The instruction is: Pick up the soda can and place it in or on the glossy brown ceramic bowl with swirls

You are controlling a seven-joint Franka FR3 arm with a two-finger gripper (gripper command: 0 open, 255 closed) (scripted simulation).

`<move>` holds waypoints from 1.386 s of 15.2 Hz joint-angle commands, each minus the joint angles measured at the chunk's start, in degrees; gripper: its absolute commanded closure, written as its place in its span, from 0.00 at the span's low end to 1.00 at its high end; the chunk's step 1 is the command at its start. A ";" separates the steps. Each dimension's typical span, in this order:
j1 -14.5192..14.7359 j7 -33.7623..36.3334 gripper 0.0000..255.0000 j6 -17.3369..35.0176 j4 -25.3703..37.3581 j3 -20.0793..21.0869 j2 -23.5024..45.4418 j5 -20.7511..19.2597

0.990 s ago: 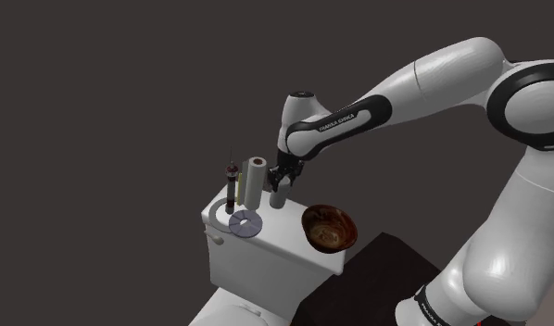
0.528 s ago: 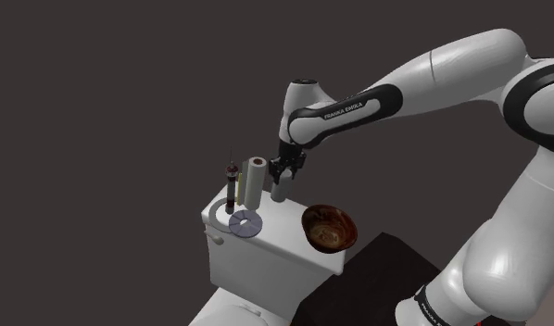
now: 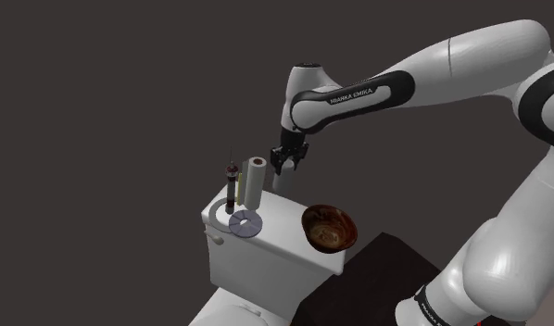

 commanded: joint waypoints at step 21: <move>0.06 -3.30 1.00 -9.69 -21.66 -1.46 -31.47 3.06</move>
